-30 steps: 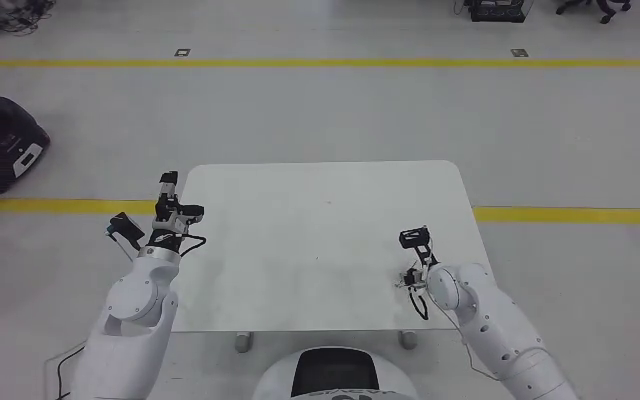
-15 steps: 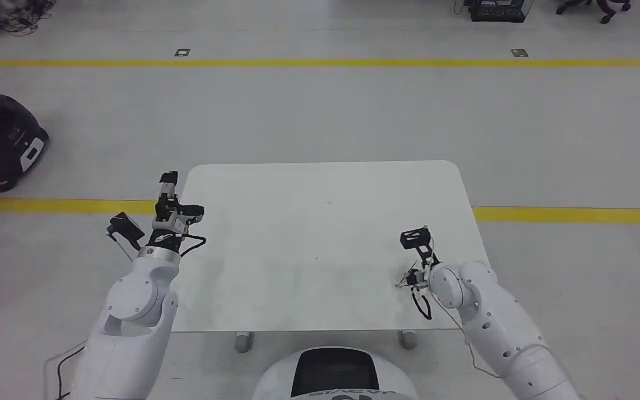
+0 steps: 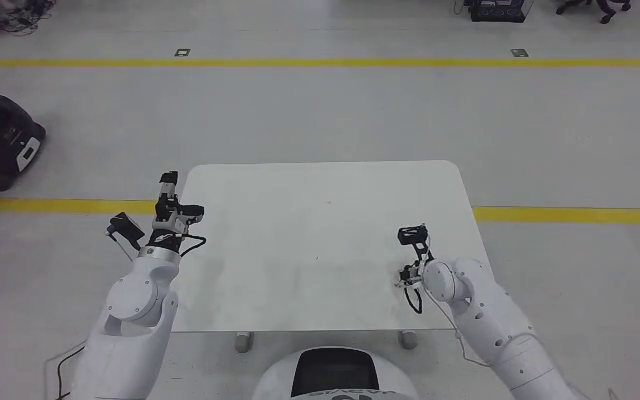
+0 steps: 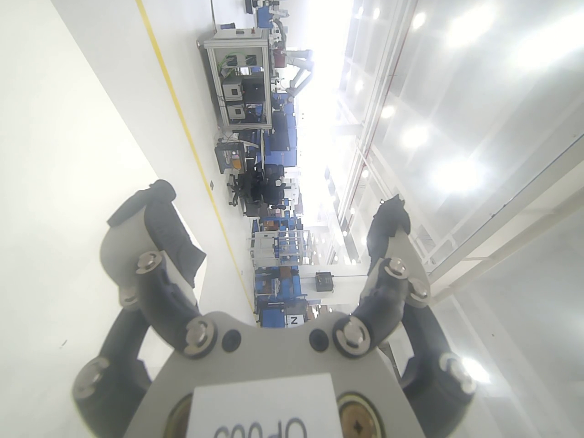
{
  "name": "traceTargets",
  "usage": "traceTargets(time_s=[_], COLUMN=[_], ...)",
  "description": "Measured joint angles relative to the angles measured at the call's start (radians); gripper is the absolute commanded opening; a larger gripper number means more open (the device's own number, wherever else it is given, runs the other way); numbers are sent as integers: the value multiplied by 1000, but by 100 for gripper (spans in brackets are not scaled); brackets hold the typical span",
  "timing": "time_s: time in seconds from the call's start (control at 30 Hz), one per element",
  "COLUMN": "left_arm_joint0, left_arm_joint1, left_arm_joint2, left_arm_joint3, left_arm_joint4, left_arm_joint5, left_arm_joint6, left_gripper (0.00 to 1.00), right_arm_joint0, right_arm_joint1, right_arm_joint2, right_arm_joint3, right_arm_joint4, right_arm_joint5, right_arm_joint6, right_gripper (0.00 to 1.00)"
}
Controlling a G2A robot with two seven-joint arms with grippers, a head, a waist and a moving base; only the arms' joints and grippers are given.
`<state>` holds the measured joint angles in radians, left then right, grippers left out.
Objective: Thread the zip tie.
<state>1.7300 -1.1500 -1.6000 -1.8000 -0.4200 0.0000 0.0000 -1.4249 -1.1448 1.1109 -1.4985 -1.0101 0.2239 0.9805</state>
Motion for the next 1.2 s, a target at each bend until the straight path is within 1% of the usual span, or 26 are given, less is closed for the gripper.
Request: traceTargets(time_s=[0.17, 0.33, 0.5, 0.57, 0.87, 1.2], left_arm_joint0=[0, 0, 0, 0, 0, 0], left_arm_joint1=[0, 0, 0, 0, 0, 0], left_arm_joint2=[0, 0, 0, 0, 0, 0], left_arm_joint3=[0, 0, 0, 0, 0, 0], left_arm_joint4=[0, 0, 0, 0, 0, 0], left_arm_joint5=[0, 0, 0, 0, 0, 0], left_arm_joint6=[0, 0, 0, 0, 0, 0], left_gripper=[100, 100, 100, 100, 100, 100], right_arm_joint0=[8, 1, -5, -4, 24, 48], right_arm_joint1=[-7, -8, -8, -9, -21, -53], right_arm_joint2=[-8, -5, -5, -8, -35, -45], right_arm_joint3=[5, -16, -32, -31, 15, 75], right_arm_joint4=[14, 11, -6, -9, -27, -69], right_arm_joint5=[40, 66, 92, 100, 116, 116], right_arm_joint6=[8, 22, 57, 66, 72, 49], right_gripper=[37, 37, 31, 31, 32, 31])
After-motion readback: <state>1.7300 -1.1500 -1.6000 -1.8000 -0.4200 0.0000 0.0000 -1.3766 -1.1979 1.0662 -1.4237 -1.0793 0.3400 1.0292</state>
